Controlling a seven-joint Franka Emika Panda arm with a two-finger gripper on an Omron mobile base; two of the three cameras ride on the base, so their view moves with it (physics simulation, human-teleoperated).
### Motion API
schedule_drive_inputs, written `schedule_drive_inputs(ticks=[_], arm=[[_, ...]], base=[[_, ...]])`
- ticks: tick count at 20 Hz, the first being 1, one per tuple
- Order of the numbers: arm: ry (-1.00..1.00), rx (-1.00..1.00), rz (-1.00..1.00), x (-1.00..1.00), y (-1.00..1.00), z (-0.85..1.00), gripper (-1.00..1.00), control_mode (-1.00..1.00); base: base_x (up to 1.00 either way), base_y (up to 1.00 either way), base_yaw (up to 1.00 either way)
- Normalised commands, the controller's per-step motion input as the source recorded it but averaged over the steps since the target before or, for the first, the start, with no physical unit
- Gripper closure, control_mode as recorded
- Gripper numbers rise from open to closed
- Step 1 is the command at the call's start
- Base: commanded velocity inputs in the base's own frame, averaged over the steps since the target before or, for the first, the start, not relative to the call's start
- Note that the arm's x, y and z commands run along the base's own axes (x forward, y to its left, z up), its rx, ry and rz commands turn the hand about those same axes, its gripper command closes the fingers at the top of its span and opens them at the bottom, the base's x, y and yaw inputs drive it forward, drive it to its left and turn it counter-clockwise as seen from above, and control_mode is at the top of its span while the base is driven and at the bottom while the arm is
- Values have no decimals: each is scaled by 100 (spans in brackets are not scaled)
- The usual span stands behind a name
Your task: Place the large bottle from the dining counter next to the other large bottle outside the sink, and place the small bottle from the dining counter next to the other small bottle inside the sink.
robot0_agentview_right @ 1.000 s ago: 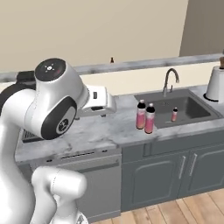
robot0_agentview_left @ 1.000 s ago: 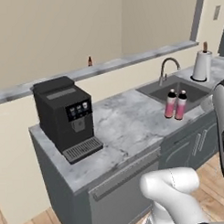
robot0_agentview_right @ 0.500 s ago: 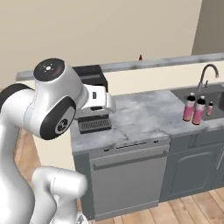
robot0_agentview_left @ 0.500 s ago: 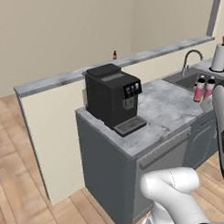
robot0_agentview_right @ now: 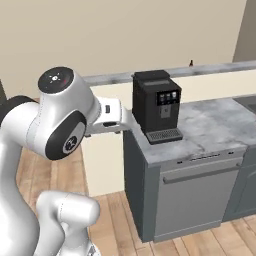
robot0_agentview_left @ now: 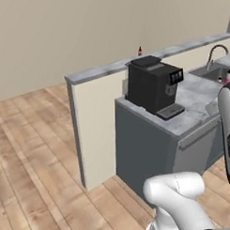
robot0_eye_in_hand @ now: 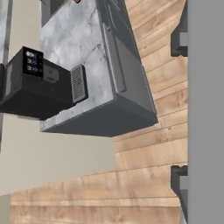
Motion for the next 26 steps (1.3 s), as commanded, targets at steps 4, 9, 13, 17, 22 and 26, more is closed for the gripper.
schedule_drive_inputs(ticks=[4, 9, 13, 17, 22, 26], arm=[[0, 0, 0, 0, 0, 0, -100, 100], [0, 0, 0, 0, 0, 0, -100, 100], [0, 0, 0, 0, 0, 0, -100, 100], [0, 0, 0, 0, 0, 0, -100, 100], [0, 0, 0, 0, 0, 0, -100, 100], [0, 0, 0, 0, 0, 0, -100, 100]], base=[[-2, 100, -2], [2, 100, -3], [29, 89, -8], [45, 82, -10], [37, 100, -4], [40, 100, -5]])
